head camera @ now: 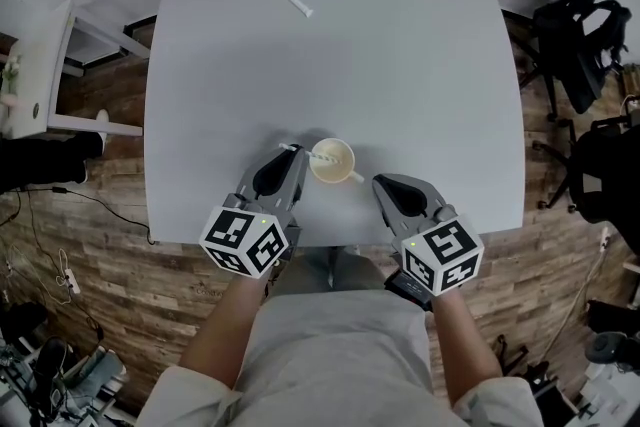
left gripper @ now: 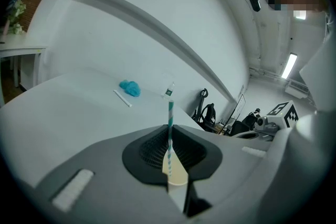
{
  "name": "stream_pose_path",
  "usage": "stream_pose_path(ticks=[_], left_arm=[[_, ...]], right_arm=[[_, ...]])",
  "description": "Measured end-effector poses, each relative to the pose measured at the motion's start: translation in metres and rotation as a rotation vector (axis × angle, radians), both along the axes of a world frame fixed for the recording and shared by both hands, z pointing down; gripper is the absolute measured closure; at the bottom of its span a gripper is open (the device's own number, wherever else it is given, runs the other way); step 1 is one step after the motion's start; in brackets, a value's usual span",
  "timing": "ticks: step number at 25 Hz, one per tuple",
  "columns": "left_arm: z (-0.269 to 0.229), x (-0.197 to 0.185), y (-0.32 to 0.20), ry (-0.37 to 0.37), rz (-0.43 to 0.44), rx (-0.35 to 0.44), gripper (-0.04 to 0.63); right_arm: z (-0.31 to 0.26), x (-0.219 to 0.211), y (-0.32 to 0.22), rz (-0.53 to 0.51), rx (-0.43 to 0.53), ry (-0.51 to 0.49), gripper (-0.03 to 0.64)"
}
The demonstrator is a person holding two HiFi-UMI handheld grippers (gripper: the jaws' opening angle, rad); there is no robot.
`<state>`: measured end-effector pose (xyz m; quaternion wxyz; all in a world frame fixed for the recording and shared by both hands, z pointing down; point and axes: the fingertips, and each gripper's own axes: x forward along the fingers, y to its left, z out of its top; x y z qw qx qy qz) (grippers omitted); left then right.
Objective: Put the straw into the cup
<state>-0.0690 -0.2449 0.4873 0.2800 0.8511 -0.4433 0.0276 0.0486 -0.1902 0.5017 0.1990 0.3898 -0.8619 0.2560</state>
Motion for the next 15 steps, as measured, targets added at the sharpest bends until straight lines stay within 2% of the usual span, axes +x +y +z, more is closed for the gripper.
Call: stream_pose_path(ticks=[15], left_arm=[[0.02,0.008,-0.002,0.006,-0.001,-0.034,0.552]], right_arm=[[0.004,0.004,0.003,0.012,-0.004,0.002,0.611]])
